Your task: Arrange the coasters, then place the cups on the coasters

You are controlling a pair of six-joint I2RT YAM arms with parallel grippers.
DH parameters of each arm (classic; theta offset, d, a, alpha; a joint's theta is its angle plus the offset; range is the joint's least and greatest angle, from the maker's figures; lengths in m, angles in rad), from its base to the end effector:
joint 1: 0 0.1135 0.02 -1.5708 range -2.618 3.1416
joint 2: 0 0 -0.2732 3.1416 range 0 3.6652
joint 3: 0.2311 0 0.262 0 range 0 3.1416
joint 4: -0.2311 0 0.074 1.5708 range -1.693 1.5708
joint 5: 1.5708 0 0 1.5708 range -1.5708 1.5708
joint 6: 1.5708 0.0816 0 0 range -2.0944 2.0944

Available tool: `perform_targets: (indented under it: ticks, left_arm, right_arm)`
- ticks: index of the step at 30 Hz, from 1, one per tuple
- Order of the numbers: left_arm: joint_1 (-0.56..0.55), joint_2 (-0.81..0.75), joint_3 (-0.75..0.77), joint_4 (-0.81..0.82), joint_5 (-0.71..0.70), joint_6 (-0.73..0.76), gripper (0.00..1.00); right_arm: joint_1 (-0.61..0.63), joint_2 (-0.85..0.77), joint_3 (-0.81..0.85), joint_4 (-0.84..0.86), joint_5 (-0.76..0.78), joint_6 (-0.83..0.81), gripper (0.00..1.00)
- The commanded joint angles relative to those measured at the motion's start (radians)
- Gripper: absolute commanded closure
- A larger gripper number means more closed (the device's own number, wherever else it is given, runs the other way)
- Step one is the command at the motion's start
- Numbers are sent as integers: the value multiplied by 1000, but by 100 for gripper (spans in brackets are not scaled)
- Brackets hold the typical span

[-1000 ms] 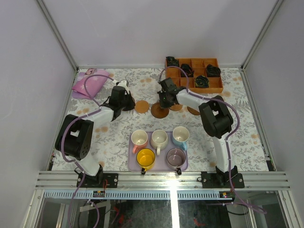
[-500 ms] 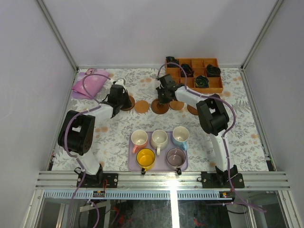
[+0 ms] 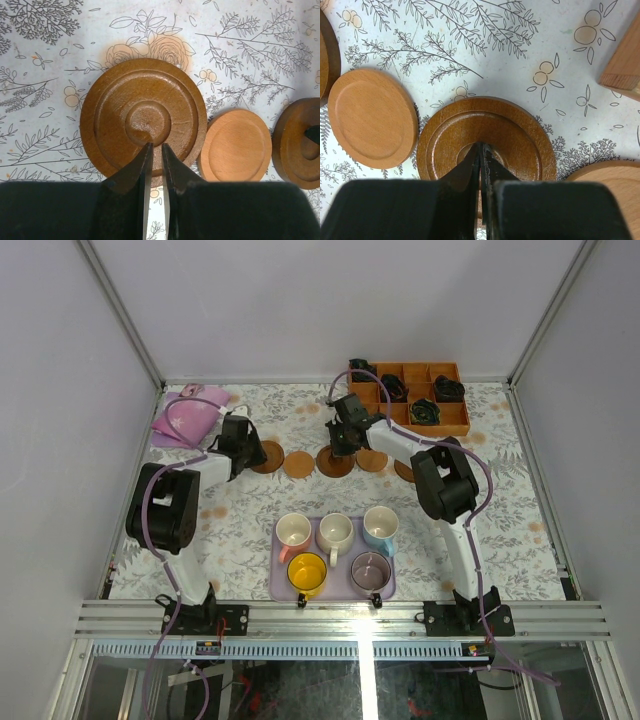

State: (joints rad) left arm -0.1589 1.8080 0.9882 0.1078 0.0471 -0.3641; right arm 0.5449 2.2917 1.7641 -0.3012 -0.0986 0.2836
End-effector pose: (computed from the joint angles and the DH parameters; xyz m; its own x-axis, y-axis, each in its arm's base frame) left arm 0.4139 -0.0702 0.1320 -0.6716 -0.2526 -0.6965 -0.0491 0.9532 -0.2983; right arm 0.4711 0.2949 0.1278 -0.7654 -0.1383 -0.6285 -0.3734 0.8908 0.2587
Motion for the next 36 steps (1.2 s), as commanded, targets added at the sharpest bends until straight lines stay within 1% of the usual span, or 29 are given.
perform_targets:
  ticks: [1, 9, 12, 18, 20, 24, 27, 31, 36]
  left_arm:
    - [2, 6, 36, 44, 21, 0, 88]
    - [8, 76, 110, 42, 25, 2, 88]
    - [9, 113, 141, 17, 26, -1, 89]
    - [17, 145, 146, -8, 13, -8, 89]
    - [22, 145, 146, -25, -2, -6, 89]
    - [35, 139, 138, -50, 0, -25, 89]
    - [43, 132, 153, -114, -32, -32, 88]
    - [49, 115, 157, -174, -39, -38, 88]
    - [49, 84, 136, -195, -31, -39, 88]
  right_arm:
    - [0, -42, 0, -18, -4, -39, 100]
    - [0, -140, -8, 10, -10, -57, 100]
    - [-1, -199, -72, 43, 38, -58, 100]
    - [-24, -318, -236, 94, 149, -52, 100]
    - [-41, -356, -289, 110, 178, -43, 100]
    - [-113, -424, -395, 142, 213, -3, 100]
    - [-174, -456, -456, 155, 231, 27, 100]
    - [-242, -478, -504, 153, 237, 61, 100]
    - [-274, -489, -526, 148, 280, 70, 100]
